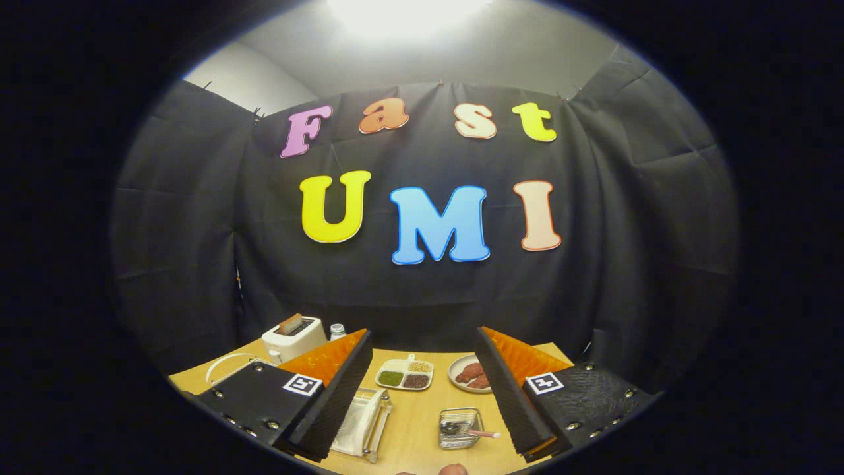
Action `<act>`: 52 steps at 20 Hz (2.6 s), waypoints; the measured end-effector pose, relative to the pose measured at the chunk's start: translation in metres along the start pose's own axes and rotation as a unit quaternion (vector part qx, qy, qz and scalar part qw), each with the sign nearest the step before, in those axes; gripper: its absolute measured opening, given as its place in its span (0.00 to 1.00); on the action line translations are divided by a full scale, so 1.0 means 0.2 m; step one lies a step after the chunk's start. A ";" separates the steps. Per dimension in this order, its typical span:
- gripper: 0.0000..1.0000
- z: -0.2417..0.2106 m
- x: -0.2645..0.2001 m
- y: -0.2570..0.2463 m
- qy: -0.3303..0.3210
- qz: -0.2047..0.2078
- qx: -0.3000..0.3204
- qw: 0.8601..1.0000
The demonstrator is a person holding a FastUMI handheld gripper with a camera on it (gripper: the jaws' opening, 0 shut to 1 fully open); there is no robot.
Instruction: Take the plate from the dish rack, then take the spoon from the basket and place it into the plate.
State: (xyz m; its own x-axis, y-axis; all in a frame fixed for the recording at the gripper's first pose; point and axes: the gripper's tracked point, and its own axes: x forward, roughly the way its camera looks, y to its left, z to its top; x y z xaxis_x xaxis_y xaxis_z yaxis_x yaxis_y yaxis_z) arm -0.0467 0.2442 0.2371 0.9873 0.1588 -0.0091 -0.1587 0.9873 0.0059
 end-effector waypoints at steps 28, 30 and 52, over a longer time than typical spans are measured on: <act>0.98 -0.98 0.41 0.69 0.474 0.024 0.027 0.880; 0.85 -1.03 0.41 0.70 0.494 0.015 0.035 0.868; 0.28 -0.87 0.41 0.66 0.487 -0.121 -0.060 0.863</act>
State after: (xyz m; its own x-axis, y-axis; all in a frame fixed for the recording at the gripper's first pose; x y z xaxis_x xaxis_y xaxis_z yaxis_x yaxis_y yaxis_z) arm 0.0106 0.3884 0.0638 0.5240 -0.1816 -0.8321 -0.0057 0.9762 -0.2167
